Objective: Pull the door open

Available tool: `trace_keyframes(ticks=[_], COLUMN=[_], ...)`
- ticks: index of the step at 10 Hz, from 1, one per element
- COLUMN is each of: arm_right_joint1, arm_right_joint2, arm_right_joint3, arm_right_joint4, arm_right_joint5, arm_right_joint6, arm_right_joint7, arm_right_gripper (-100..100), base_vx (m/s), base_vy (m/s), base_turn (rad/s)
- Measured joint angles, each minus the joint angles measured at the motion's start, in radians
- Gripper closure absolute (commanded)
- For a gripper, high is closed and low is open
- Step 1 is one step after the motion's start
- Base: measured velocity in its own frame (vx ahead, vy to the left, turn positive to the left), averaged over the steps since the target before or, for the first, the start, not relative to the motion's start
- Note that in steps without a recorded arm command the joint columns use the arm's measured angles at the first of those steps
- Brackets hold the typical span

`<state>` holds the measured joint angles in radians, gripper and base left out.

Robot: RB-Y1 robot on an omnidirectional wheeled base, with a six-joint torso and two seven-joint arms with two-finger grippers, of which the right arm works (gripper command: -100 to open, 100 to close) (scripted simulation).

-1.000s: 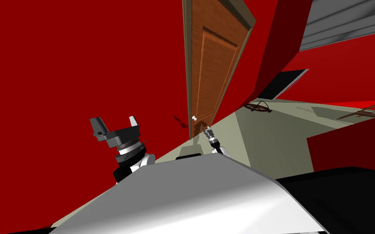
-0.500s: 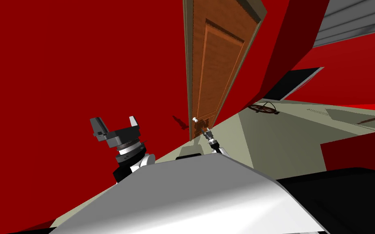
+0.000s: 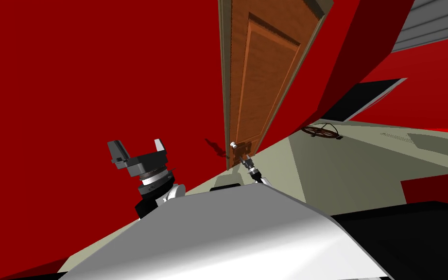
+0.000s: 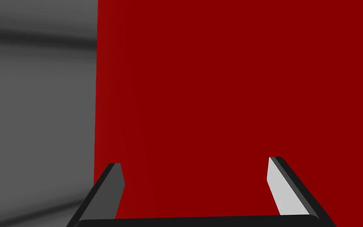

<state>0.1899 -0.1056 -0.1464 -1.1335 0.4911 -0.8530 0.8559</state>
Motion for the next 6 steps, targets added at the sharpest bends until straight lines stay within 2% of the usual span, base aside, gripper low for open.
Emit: trace_keyframes(ticks=[2, 6], arm_right_joint1=[-0.019, -0.028], arm_right_joint2=[-0.002, 0.002], arm_right_joint3=[-0.008, -0.010], arm_right_joint4=[0.058, 0.105], arm_right_joint5=[0.020, 0.057], arm_right_joint6=[-0.017, -0.023], arm_right_joint7=[0.040, 0.097], arm_right_gripper=[-100, -100], base_vx=[0.092, 0.065], base_vy=[-0.092, -0.041], base_turn=[0.088, 0.044])
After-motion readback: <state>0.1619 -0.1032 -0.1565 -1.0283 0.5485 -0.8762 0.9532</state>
